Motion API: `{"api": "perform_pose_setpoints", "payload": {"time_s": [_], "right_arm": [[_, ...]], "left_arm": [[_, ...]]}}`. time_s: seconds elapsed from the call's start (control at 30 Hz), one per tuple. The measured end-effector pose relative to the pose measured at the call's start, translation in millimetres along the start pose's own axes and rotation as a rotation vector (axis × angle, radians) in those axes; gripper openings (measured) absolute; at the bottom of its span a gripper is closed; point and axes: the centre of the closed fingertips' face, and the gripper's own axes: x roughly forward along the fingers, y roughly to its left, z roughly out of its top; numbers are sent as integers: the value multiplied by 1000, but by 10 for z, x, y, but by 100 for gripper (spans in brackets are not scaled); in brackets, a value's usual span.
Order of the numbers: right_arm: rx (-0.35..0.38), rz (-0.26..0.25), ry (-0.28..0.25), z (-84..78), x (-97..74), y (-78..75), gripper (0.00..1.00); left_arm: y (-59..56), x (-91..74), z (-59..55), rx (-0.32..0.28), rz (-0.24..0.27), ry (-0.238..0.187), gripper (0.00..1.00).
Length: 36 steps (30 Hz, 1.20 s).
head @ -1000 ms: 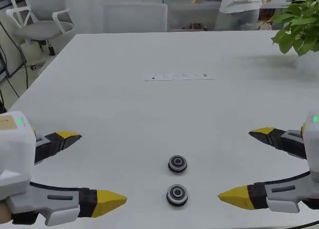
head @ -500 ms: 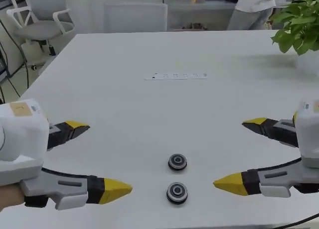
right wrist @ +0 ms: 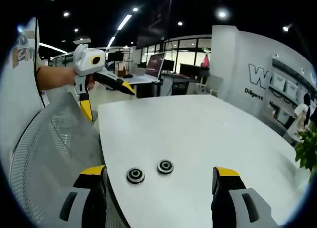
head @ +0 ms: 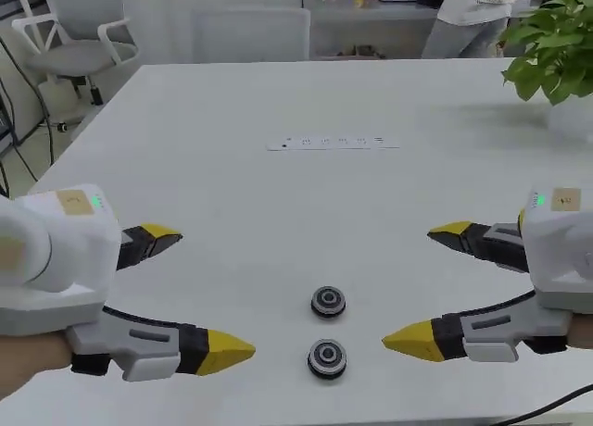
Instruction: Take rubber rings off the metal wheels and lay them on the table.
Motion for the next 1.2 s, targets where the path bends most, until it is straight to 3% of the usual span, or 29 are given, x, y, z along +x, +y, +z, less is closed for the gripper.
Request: {"api": "perform_pose_setpoints", "payload": {"time_s": [0.67,1.2], "right_arm": [[-14,76,33,-168,217,79,80],[-35,127,60,-249,345,118,72]], "left_arm": [[-13,190,27,28,-45,16,87],[-122,428,-24,54,-105,49,86]]}}
